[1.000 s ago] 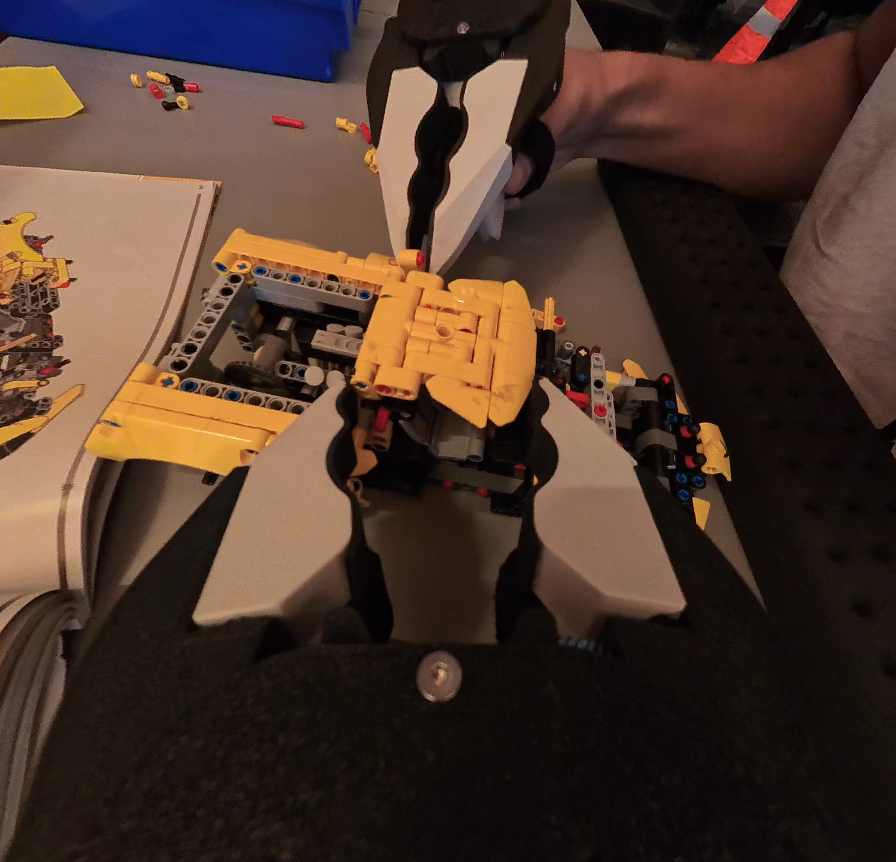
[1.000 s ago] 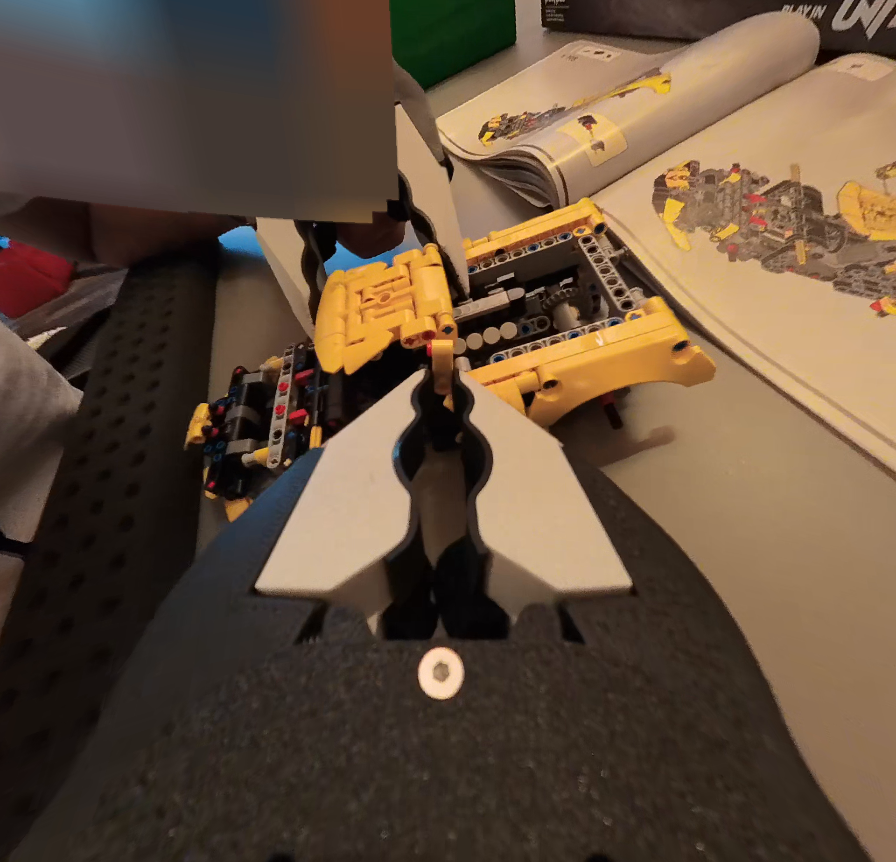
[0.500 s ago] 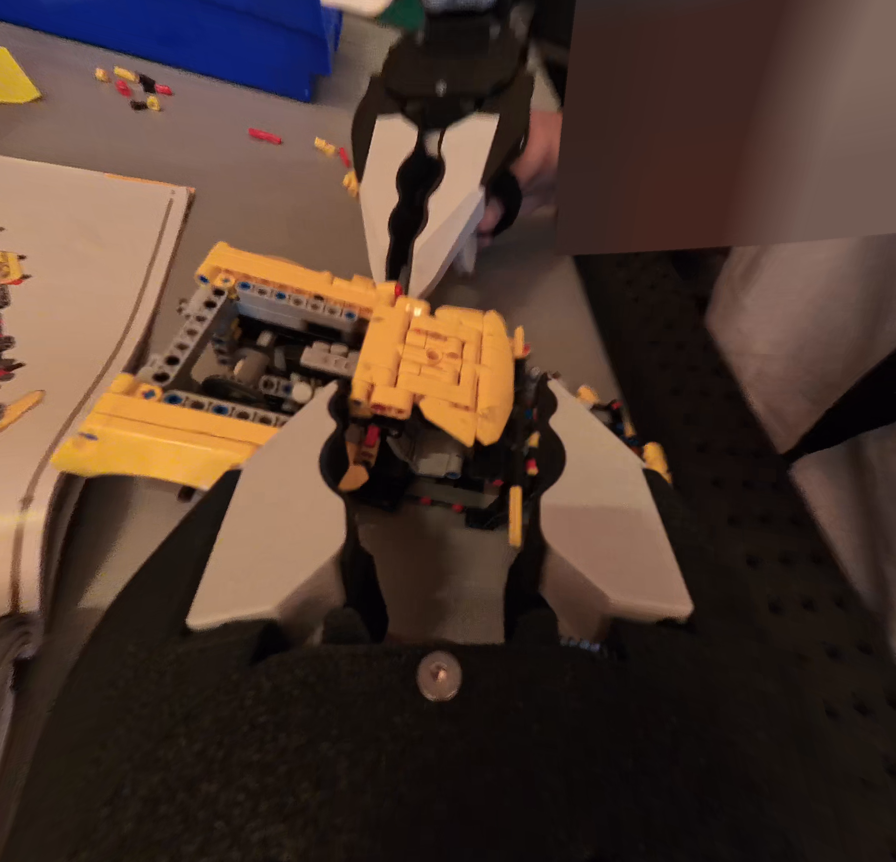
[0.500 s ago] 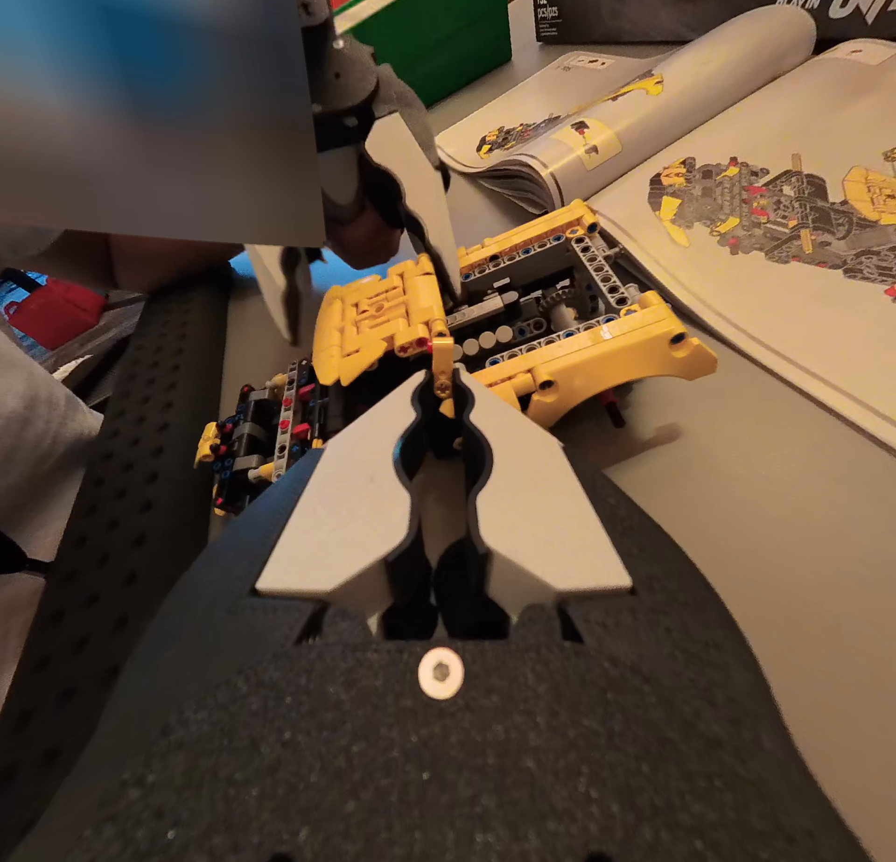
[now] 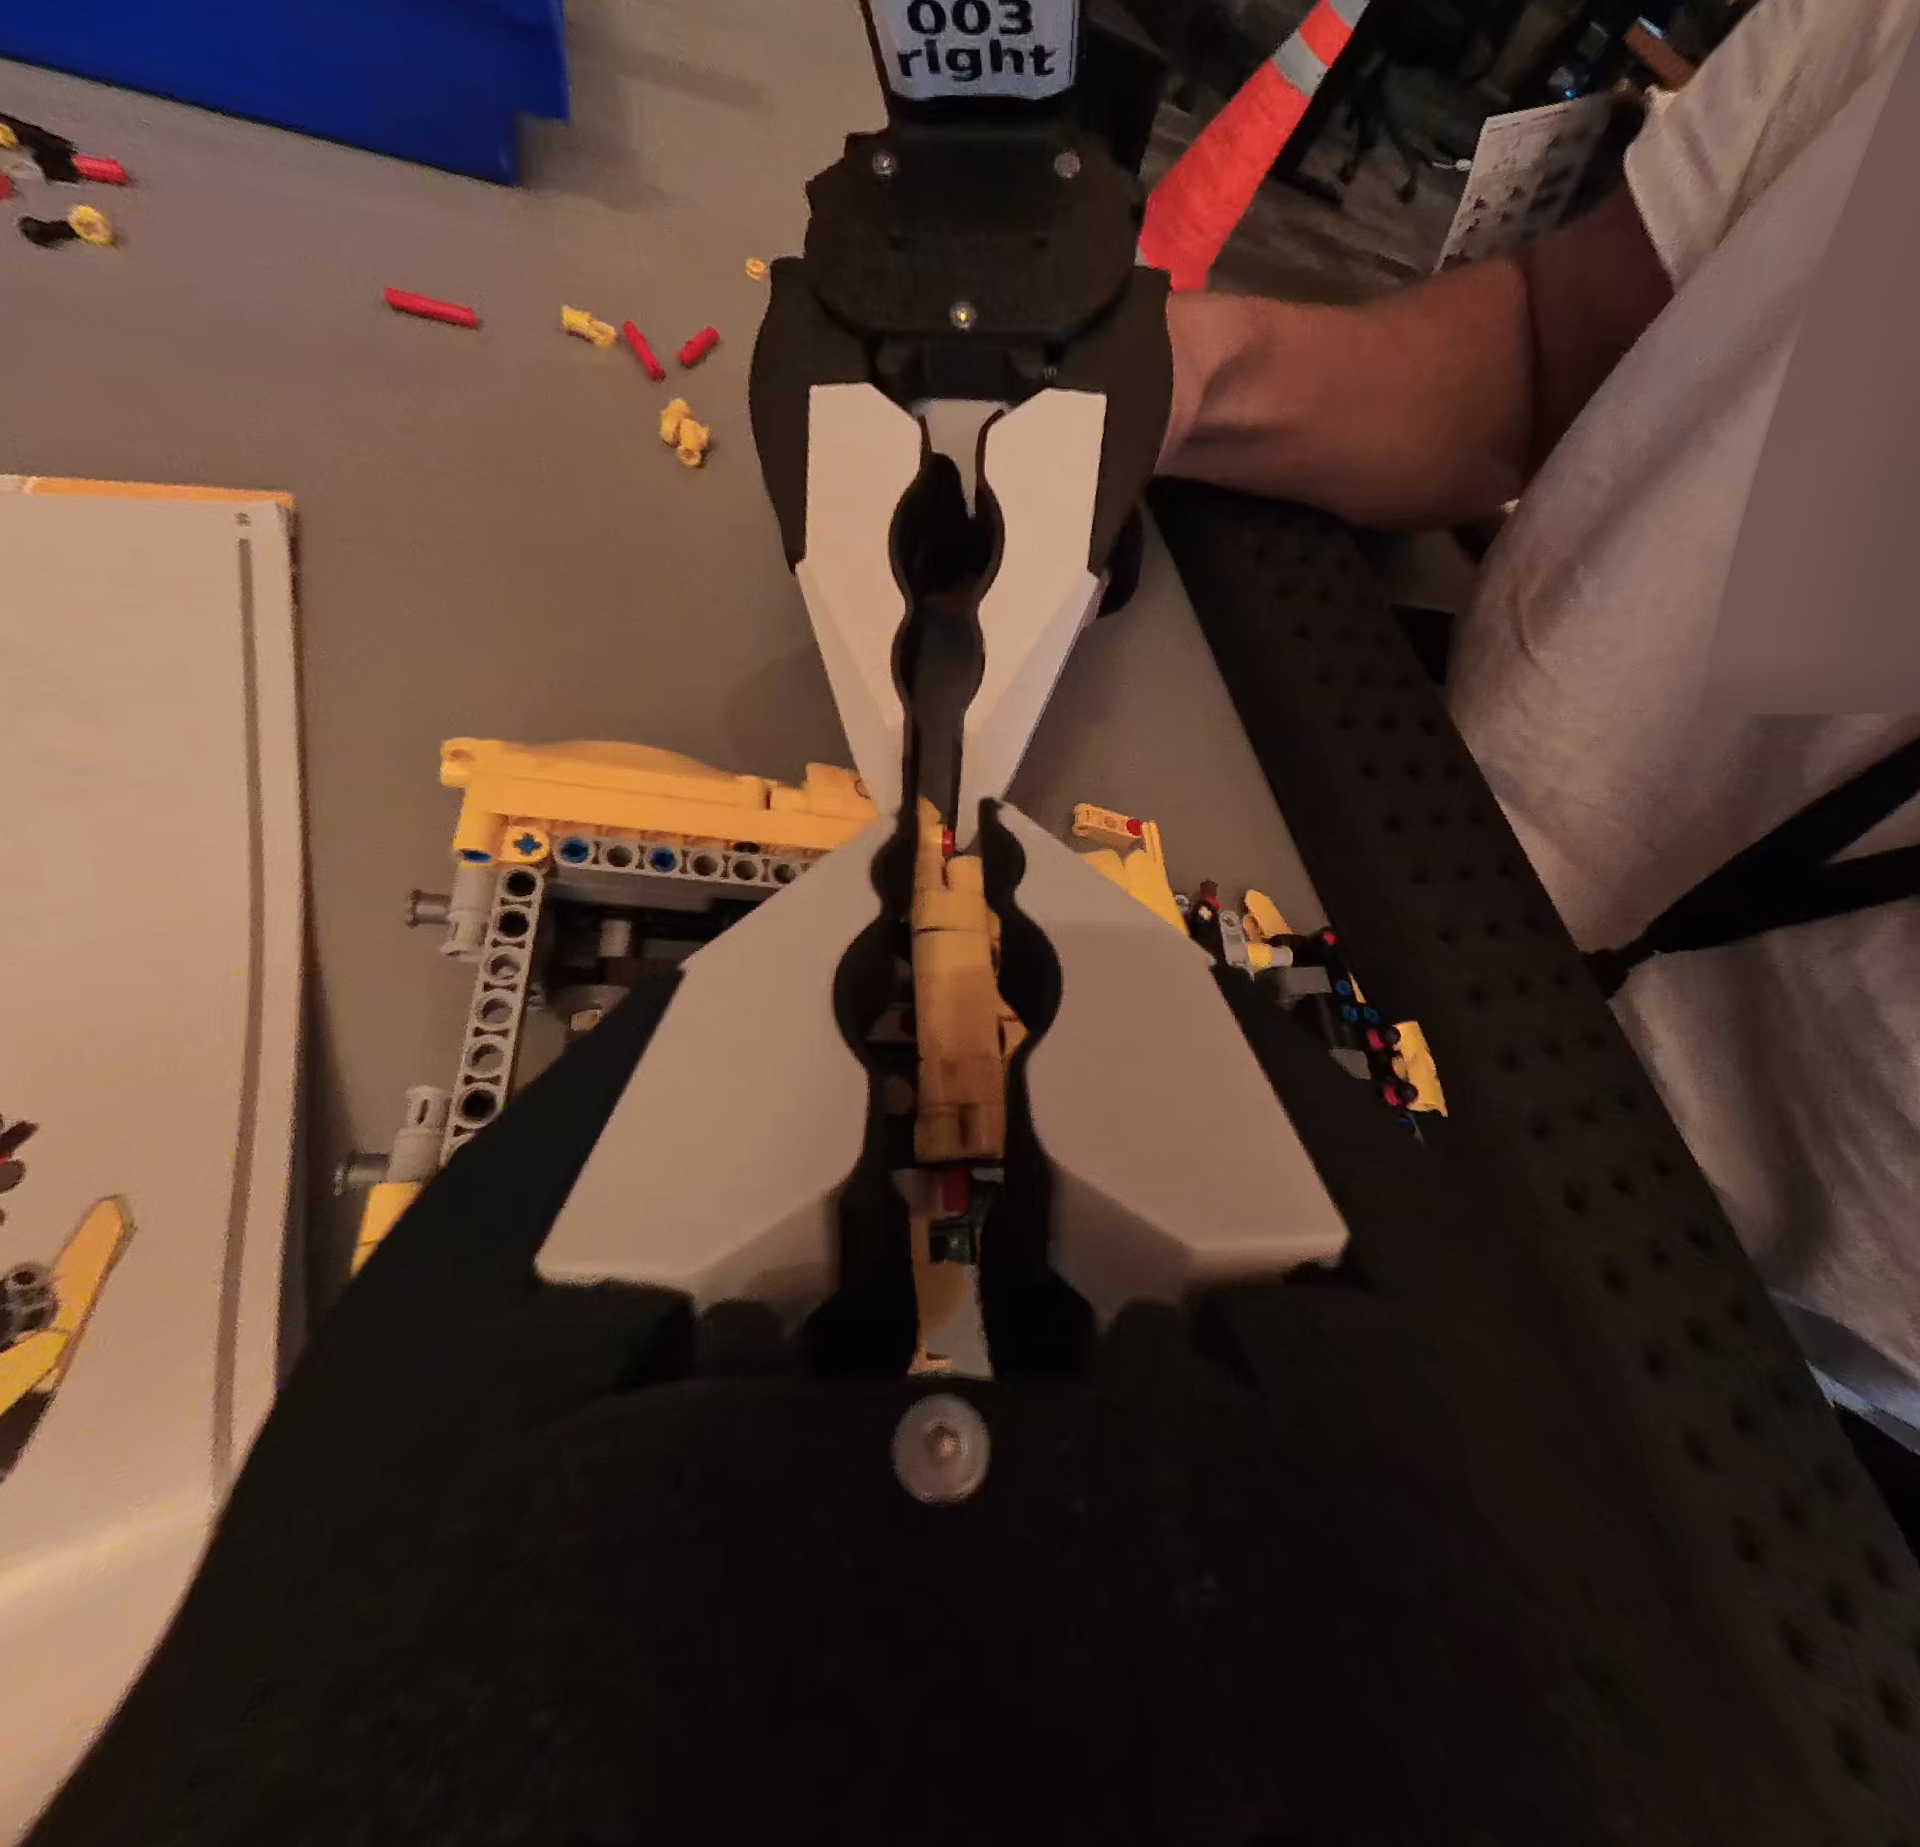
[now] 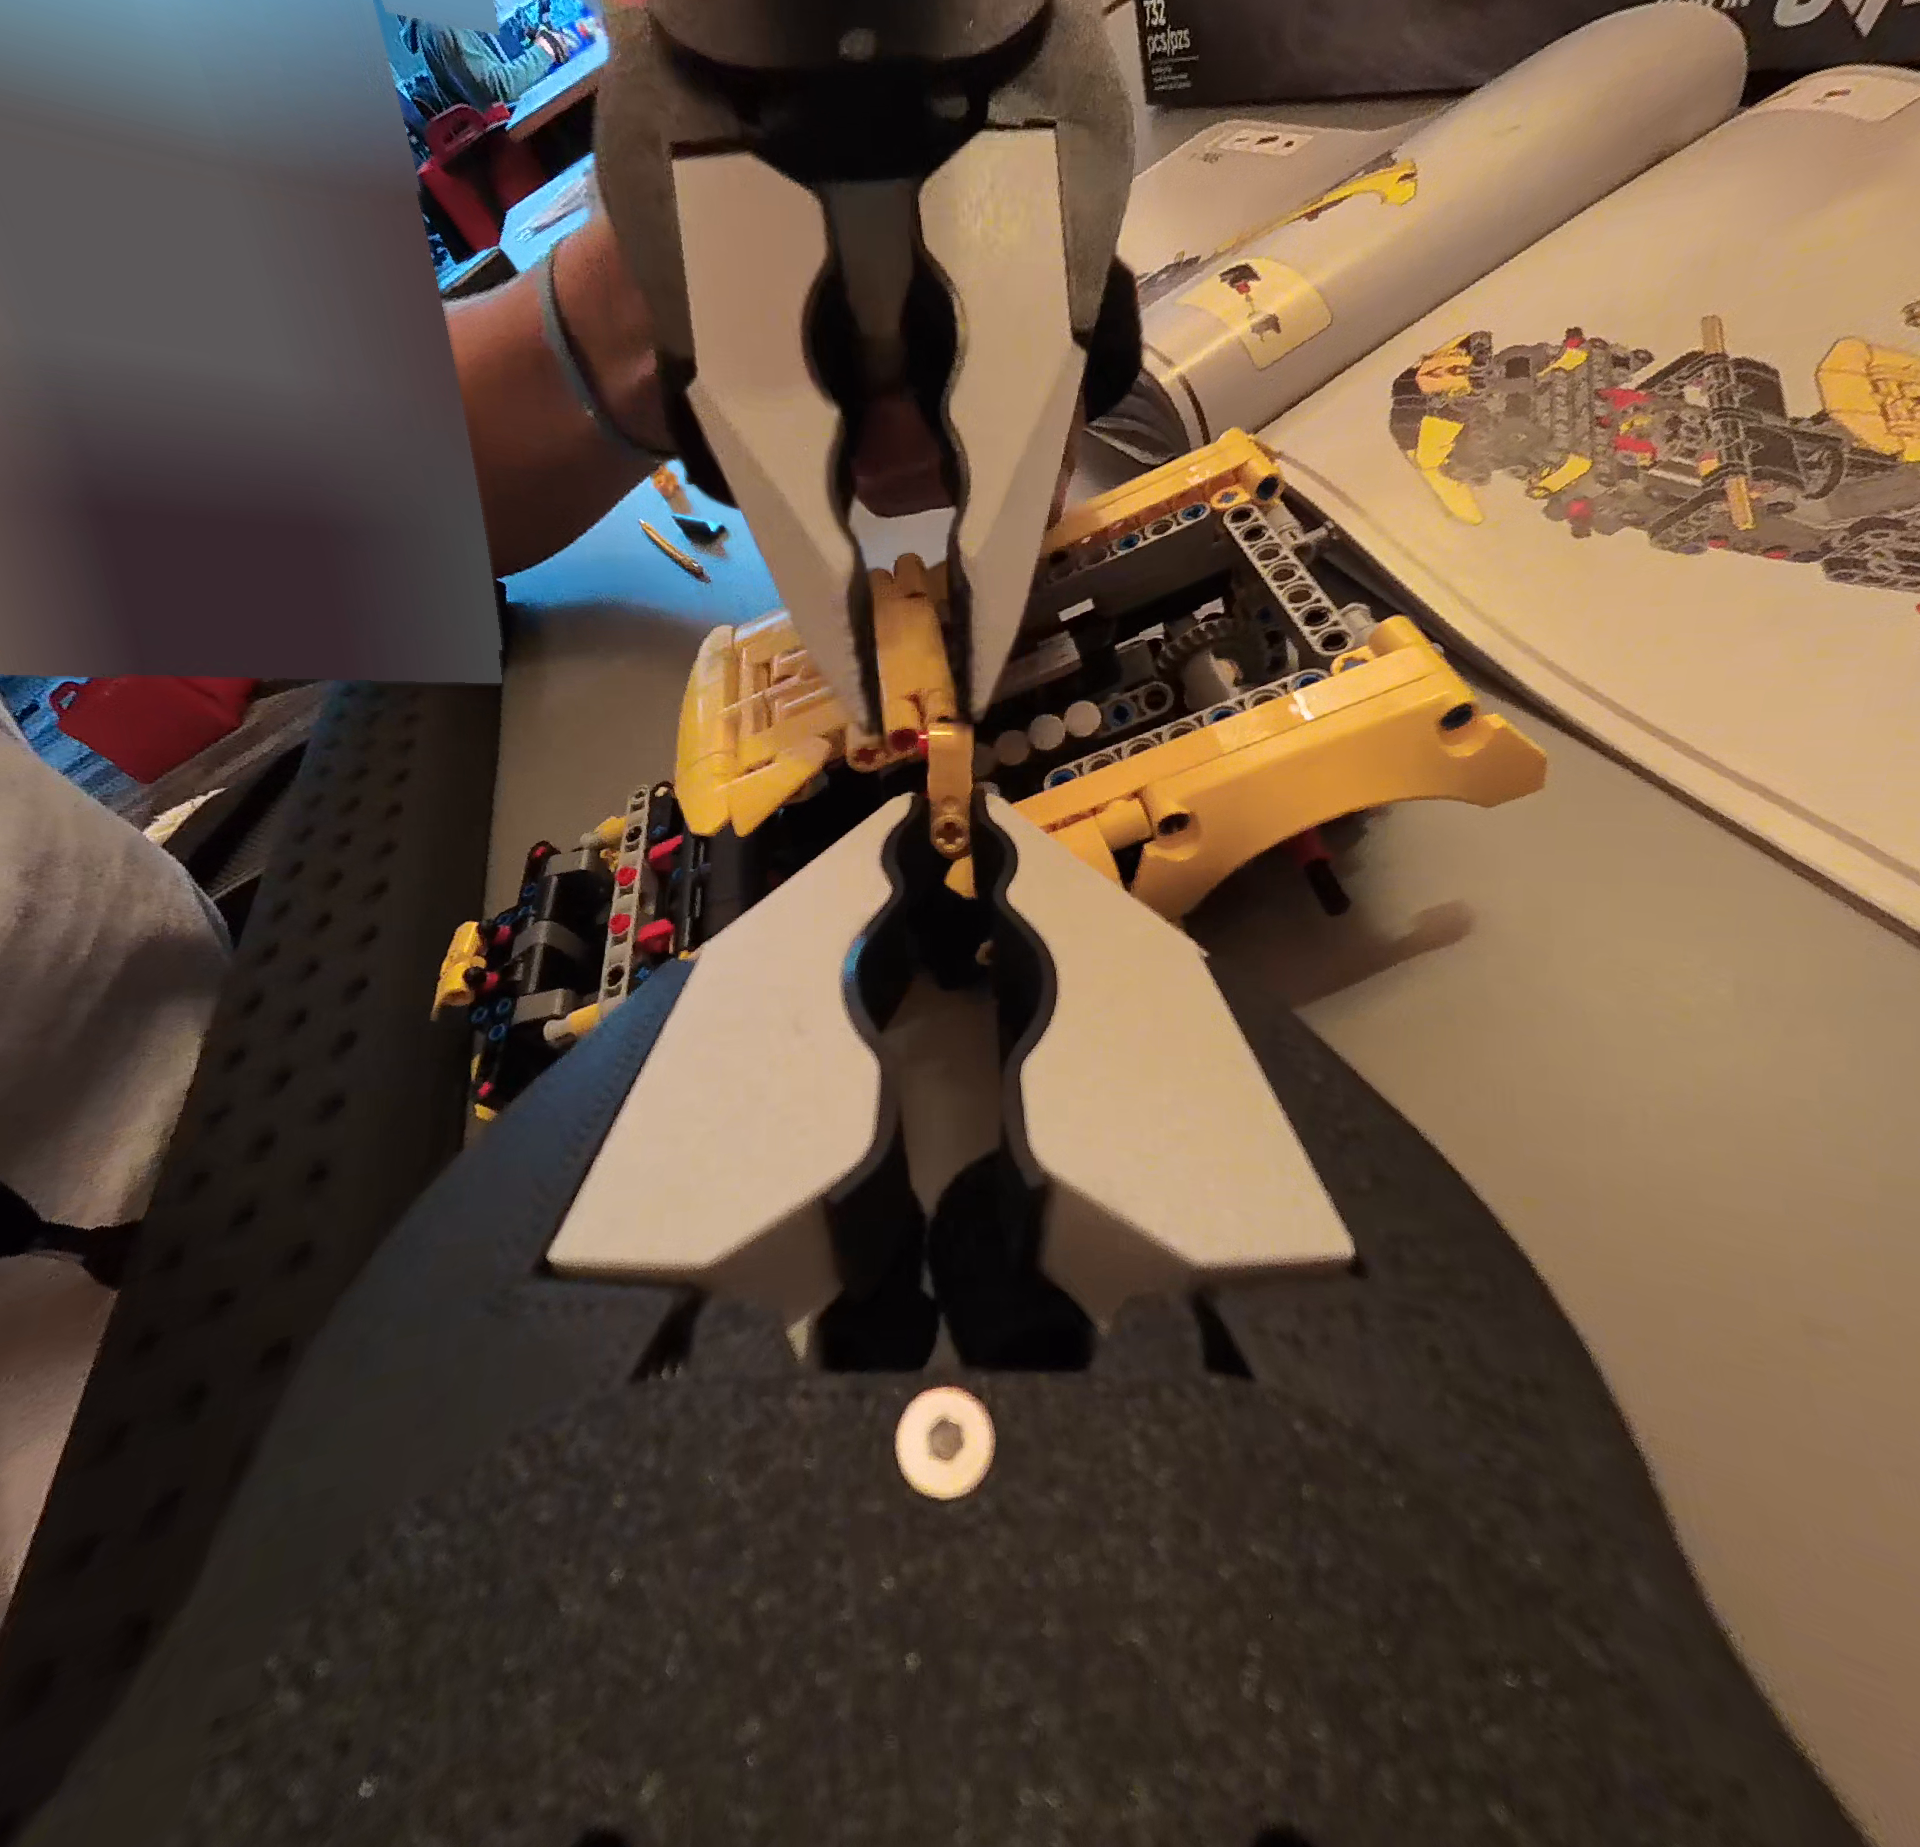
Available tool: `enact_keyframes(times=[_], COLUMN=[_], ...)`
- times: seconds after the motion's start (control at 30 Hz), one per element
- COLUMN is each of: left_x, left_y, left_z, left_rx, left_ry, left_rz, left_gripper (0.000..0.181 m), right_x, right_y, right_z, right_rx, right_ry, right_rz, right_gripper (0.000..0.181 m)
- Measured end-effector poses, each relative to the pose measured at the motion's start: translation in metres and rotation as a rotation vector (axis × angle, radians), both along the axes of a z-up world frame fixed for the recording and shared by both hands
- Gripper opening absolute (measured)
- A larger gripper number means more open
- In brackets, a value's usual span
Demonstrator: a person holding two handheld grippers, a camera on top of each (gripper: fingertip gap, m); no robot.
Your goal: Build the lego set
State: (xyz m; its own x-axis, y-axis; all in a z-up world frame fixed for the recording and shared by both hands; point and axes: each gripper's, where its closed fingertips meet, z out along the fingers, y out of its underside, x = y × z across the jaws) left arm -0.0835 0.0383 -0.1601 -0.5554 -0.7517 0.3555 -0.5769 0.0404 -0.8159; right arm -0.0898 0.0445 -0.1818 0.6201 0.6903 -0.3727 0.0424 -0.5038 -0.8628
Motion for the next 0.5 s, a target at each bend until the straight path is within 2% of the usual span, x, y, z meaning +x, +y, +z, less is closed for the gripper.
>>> enact_keyframes(times=[0.23, 0.5], left_x=[0.002, 0.005], left_y=[0.004, -0.004], left_z=[0.0, 0.01], left_rx=[0.023, -0.073], left_ry=[0.041, 0.002], left_rz=[-0.022, -0.07], left_gripper=[0.014, 0.011], right_x=[0.0, 0.0], right_y=[-0.001, -0.002], right_z=[0.006, 0.022], right_rx=[-0.005, -0.027], right_ry=[0.057, 0.219], right_rz=[0.001, 0.009], right_gripper=[0.007, 0.006])
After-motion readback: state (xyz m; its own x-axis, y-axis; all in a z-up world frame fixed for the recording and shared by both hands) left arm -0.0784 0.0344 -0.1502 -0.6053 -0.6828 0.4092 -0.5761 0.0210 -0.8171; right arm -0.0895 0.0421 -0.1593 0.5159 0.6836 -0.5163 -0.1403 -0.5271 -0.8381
